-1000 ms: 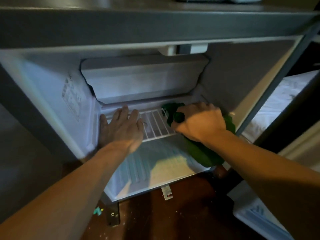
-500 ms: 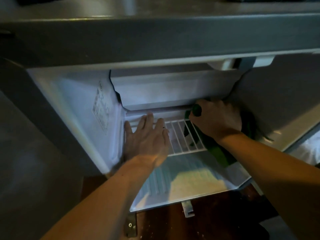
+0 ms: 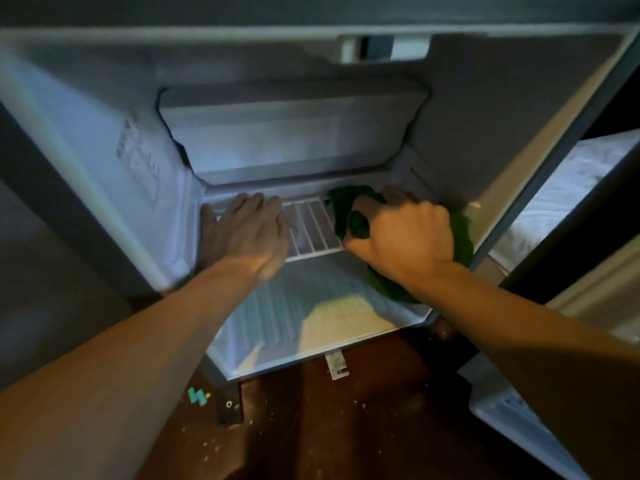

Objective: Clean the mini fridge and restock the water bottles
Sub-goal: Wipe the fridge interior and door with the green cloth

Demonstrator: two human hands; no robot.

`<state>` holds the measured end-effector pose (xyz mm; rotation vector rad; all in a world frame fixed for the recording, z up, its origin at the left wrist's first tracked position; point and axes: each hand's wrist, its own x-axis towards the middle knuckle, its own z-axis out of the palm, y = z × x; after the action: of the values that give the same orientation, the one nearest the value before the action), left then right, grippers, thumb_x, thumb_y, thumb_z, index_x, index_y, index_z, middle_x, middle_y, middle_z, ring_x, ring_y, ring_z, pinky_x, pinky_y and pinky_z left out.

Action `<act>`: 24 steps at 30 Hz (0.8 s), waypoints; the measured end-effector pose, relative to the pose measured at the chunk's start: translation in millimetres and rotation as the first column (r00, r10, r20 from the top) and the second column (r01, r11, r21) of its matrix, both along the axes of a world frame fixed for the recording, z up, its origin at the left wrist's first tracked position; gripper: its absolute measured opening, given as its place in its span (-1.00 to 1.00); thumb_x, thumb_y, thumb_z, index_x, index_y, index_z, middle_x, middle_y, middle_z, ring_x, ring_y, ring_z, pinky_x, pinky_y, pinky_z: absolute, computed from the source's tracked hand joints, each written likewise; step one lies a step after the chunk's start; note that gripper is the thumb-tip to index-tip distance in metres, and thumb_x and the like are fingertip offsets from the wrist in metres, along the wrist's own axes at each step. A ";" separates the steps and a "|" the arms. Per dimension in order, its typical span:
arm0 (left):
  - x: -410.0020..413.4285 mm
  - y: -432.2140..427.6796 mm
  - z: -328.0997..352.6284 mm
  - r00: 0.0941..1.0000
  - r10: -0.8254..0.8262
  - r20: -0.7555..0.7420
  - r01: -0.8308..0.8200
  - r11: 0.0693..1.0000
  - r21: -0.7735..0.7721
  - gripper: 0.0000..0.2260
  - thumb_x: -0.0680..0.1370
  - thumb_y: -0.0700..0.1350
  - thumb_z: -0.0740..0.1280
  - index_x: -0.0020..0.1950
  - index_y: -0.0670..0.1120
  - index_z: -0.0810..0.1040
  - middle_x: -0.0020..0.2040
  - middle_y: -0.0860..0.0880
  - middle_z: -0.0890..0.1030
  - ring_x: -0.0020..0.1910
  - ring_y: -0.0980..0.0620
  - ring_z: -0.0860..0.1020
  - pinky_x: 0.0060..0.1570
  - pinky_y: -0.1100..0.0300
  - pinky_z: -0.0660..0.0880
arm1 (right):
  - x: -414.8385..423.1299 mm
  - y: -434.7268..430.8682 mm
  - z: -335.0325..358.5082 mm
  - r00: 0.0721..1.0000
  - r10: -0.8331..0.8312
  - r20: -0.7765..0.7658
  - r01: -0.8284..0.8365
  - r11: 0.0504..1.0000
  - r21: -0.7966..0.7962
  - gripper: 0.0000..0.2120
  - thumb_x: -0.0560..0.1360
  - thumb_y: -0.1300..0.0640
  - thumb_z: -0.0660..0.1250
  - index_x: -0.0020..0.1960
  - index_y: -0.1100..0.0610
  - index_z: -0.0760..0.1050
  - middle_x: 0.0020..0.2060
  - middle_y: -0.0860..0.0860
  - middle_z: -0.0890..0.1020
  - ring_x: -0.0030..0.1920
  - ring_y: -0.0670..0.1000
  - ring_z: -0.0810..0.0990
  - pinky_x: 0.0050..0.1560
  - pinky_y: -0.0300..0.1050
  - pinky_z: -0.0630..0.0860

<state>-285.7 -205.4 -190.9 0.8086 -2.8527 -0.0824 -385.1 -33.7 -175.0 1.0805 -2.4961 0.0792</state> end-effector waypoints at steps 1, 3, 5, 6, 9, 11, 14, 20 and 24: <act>1.1 0.7 -0.1 0.999 -0.015 -0.035 0.014 1.000 -0.027 -0.67 0.62 0.05 -0.04 0.25 0.06 0.43 0.34 0.00 0.47 0.40 -0.02 0.34 0.34 -0.20 0.23 | 3.5 -0.8 -5.7 0.999 -0.033 -0.014 0.033 0.999 -0.019 -0.62 0.28 -0.19 0.40 0.00 0.00 0.61 -0.17 0.16 0.62 -0.33 0.23 0.58 -0.35 -0.10 0.27; 2.6 3.9 0.4 0.993 -0.035 -0.111 0.023 0.994 -0.105 -0.69 0.62 0.05 -0.02 0.08 0.01 0.48 0.16 -0.09 0.58 0.21 -0.12 0.49 0.18 -0.13 0.37 | 10.5 -0.6 -11.6 0.996 -0.074 -0.052 0.070 0.994 -0.079 -0.64 0.23 -0.15 0.46 -0.08 0.05 0.62 -0.23 0.19 0.60 -0.38 0.24 0.56 -0.37 -0.11 0.26; 8.9 9.6 -2.2 0.983 -0.065 -0.172 0.035 0.984 -0.173 -0.65 0.61 0.06 -0.04 0.00 -0.03 0.50 0.02 -0.14 0.63 0.03 -0.18 0.56 0.06 -0.08 0.40 | 16.1 1.6 -13.1 0.995 -0.088 -0.053 0.082 0.990 -0.111 -0.61 0.28 -0.18 0.42 0.01 0.01 0.60 -0.12 0.19 0.60 -0.27 0.27 0.59 -0.34 -0.07 0.28; 14.5 12.7 -6.1 0.979 -0.080 -0.188 0.042 0.979 -0.201 -0.62 0.61 0.07 -0.06 0.01 -0.04 0.51 -0.01 -0.14 0.64 -0.01 -0.19 0.57 0.04 -0.06 0.40 | 16.8 4.2 -14.3 0.996 -0.083 -0.044 0.076 0.988 -0.137 -0.59 0.32 -0.20 0.38 0.07 -0.01 0.59 -0.06 0.18 0.60 -0.20 0.27 0.59 -0.32 -0.05 0.33; 35.2 31.2 -24.6 0.975 -0.134 -0.174 0.088 0.964 -0.252 -0.58 0.61 0.07 -0.03 0.26 -0.08 0.48 0.21 -0.17 0.57 0.22 -0.17 0.50 0.25 -0.08 0.34 | 22.6 23.9 -23.4 0.998 -0.001 -0.061 -0.018 0.950 -0.310 -0.65 0.37 -0.16 0.33 0.06 0.00 0.59 -0.07 0.16 0.59 -0.13 0.24 0.57 -0.30 0.00 0.45; 52.5 50.7 -37.0 0.944 -0.258 -0.208 0.210 0.952 -0.224 -0.58 0.61 0.06 0.04 0.37 -0.11 0.41 0.34 -0.19 0.47 0.33 -0.18 0.41 0.34 -0.11 0.26 | 32.2 42.5 -43.5 0.978 0.120 -0.174 -0.175 0.918 -0.355 -0.70 0.40 -0.11 0.35 0.03 0.04 0.60 -0.07 0.15 0.60 -0.11 0.22 0.57 -0.26 0.01 0.47; 68.8 72.9 -61.3 0.762 -0.642 -0.084 0.598 0.748 -0.289 -0.67 0.56 -0.02 0.17 0.22 -0.16 0.52 0.18 -0.17 0.55 0.13 -0.15 0.48 0.14 -0.05 0.39 | 33.9 58.1 -82.1 0.900 0.345 -0.266 -0.399 0.898 -0.186 -0.70 0.43 -0.09 0.37 0.06 0.06 0.59 -0.02 0.16 0.61 -0.07 0.22 0.56 -0.16 0.04 0.45; 46.3 49.7 -98.1 0.977 0.031 0.213 -0.084 0.966 0.243 -0.71 0.60 0.01 0.13 0.25 -0.08 0.41 0.21 -0.10 0.47 0.23 -0.13 0.42 0.09 -0.01 0.42 | -1.8 31.3 -134.4 0.976 0.126 0.175 -0.112 0.990 -0.090 -0.63 0.36 -0.12 0.45 0.08 0.05 0.59 -0.05 0.16 0.58 -0.06 0.24 0.55 -0.14 0.02 0.45; 25.6 38.4 -138.3 0.948 0.134 0.287 -0.227 0.921 0.317 -0.60 0.61 0.06 0.10 0.40 -0.07 0.28 0.42 -0.14 0.32 0.41 -0.15 0.29 0.31 -0.01 0.29 | -10.8 10.7 -157.9 0.902 -0.026 0.432 0.011 0.999 0.037 -0.50 0.47 -0.30 0.22 0.37 -0.18 0.34 0.25 0.10 0.47 0.21 0.20 0.47 0.17 0.05 0.42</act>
<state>-260.1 -167.1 -329.2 1.2363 -3.0325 -0.5041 -395.9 -23.0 -332.9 1.1557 -2.9091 0.3040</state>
